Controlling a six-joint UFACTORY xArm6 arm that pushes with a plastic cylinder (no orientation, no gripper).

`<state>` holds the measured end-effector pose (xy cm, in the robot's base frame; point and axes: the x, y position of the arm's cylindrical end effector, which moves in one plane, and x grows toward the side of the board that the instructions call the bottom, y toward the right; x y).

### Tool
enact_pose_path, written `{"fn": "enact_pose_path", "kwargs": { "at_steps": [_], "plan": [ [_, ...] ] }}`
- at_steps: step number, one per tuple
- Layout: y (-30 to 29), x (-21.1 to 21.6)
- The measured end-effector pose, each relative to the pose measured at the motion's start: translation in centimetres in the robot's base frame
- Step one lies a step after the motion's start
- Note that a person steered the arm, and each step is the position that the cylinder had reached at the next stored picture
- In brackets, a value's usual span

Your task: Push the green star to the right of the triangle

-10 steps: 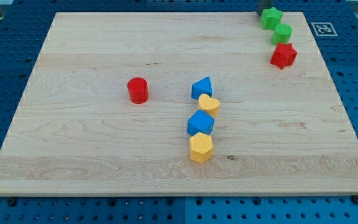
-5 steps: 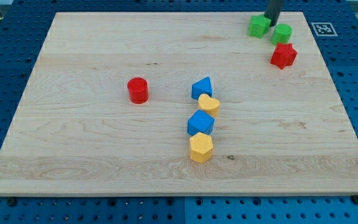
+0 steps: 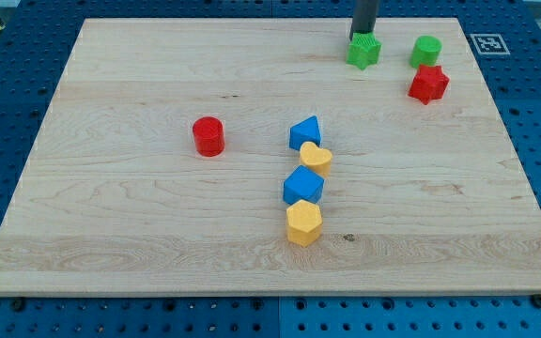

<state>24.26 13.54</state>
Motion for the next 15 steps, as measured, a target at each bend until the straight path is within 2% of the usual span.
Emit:
{"fn": "enact_pose_path", "kwargs": {
  "at_steps": [1, 4, 6, 7, 8, 12, 14, 15],
  "plan": [
    [0.0, 0.6],
    [0.0, 9.8],
    [2.3, 15.9],
    [4.3, 17.2],
    [6.1, 16.1],
    [-0.1, 16.1],
    [-0.7, 13.0],
    [-2.1, 13.0]
  ]
}}
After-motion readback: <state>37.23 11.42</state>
